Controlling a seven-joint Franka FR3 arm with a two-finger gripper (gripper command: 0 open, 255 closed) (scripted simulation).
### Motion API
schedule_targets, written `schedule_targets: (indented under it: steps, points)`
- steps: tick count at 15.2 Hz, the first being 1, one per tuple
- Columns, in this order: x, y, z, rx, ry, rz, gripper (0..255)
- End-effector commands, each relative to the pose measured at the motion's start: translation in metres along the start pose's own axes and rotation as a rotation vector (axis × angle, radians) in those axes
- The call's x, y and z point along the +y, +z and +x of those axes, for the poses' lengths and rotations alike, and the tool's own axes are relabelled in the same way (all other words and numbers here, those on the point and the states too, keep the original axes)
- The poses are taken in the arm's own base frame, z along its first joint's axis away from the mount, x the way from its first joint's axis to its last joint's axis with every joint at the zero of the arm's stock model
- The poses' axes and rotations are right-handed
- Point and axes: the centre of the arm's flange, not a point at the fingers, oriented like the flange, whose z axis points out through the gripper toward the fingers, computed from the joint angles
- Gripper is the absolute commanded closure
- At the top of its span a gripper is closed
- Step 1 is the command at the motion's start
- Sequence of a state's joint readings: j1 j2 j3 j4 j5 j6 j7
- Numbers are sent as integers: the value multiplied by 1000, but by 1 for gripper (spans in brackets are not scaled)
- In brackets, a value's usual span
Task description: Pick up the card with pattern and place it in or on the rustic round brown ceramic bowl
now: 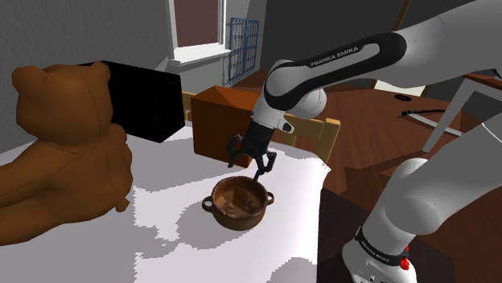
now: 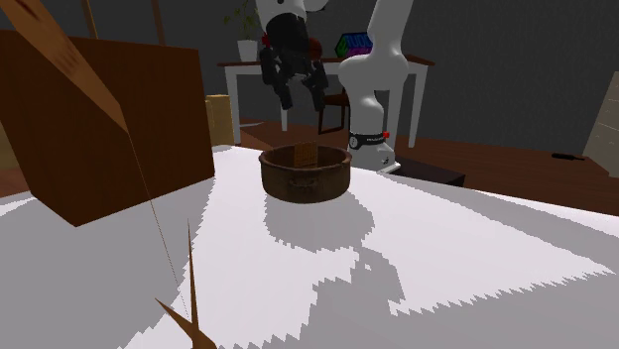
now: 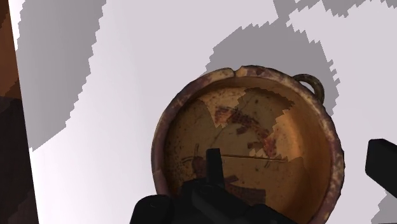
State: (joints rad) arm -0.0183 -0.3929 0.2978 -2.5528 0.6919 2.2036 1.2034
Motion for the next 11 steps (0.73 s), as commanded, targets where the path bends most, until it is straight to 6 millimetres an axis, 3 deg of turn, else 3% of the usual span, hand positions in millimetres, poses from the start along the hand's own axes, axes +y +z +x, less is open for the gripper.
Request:
schedule_targets:
  steps: [1,3,7,11]
  points:
    - [0,0,0,0,0,0,0]
    - [0,0,0,0,0,0,0]
    - [0,-50,0,0,0,0,0]
    - [0,-50,0,0,0,0,0]
